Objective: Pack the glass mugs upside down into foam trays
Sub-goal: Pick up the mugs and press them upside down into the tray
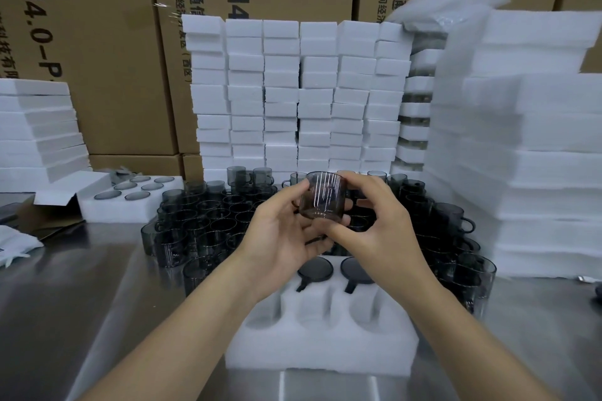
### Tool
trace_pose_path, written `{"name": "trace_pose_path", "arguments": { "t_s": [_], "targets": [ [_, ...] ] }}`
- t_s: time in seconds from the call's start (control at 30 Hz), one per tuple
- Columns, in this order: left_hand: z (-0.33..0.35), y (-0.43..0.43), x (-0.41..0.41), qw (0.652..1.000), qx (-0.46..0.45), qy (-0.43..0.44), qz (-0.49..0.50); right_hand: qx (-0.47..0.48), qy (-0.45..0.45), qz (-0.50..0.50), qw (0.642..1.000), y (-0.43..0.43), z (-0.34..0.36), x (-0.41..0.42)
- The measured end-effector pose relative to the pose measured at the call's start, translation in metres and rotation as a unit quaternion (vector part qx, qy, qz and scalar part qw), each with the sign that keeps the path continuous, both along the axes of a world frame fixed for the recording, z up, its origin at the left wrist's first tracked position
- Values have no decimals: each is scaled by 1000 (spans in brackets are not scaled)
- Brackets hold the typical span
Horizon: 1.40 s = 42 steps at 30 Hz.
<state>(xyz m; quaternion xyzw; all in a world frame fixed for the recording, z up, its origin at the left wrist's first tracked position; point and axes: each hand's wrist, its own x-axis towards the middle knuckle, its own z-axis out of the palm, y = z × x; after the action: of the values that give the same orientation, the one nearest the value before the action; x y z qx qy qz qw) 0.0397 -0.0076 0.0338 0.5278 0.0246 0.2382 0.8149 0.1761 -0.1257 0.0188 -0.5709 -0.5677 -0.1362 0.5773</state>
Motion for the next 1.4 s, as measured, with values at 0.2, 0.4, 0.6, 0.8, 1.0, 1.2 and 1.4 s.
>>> {"name": "trace_pose_path", "arguments": {
  "t_s": [0.2,0.4,0.6,0.8,1.0,1.2,1.4],
  "targets": [
    [-3,3,3,990,80,-3,119,-20,-55,-21,998,-4,4,-3],
    [-1,2,0,966,194,31,167,-34,-86,-26,995,-5,4,-4],
    [1,3,-1,991,86,29,95,-25,-49,-49,997,-5,2,-1],
    [-3,0,1,992,109,15,58,-16,-56,-50,997,-3,1,-2],
    [-1,2,1,997,64,15,46,-21,-56,-54,997,-2,0,3],
    [4,9,-4,990,114,44,74,-20,-34,-38,998,-3,1,5],
    [13,26,-20,979,187,65,48,-43,4,-20,999,-7,2,0]
  ]
}}
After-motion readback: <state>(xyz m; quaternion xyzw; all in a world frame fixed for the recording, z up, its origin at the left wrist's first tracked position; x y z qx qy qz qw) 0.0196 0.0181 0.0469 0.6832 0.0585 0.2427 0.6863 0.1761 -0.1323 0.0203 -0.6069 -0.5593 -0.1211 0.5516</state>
